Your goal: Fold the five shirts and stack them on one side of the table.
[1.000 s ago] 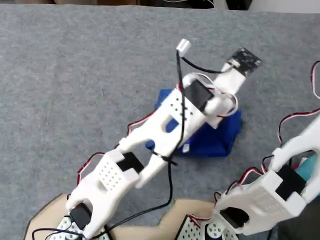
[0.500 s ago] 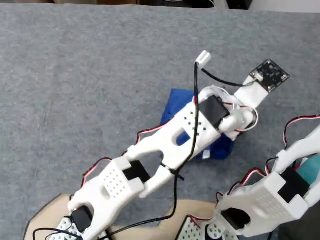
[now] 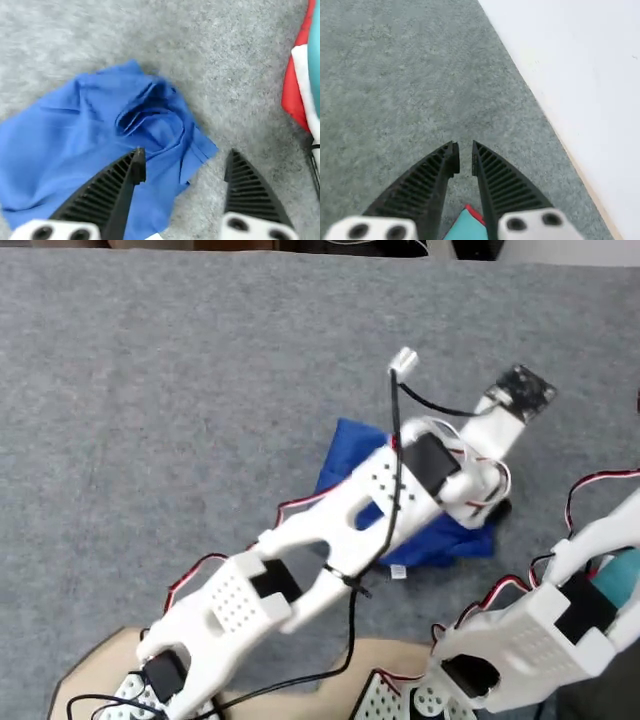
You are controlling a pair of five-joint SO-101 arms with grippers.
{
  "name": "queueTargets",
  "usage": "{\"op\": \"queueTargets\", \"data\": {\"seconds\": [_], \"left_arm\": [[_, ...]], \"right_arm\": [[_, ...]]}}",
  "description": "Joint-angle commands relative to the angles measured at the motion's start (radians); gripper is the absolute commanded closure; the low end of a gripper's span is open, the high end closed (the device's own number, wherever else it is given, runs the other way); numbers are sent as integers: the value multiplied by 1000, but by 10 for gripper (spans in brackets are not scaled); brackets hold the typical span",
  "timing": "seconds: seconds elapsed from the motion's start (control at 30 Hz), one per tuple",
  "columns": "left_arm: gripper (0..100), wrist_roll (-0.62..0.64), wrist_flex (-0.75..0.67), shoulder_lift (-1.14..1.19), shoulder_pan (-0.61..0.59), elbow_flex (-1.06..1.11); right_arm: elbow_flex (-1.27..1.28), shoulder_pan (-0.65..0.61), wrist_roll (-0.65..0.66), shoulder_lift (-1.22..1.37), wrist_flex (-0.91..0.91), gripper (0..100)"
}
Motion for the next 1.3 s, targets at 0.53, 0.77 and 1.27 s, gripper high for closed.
{"op": "queueTargets", "data": {"seconds": [0.53,0.77,1.27], "left_arm": [[980,8,278,-430,-384,206],[980,-34,218,-596,-284,635],[980,-32,-238,-522,-258,1022]], "right_arm": [[-96,-570,232,56,674,994],[1,-682,238,153,709,994],[-68,-631,264,435,529,994]]}}
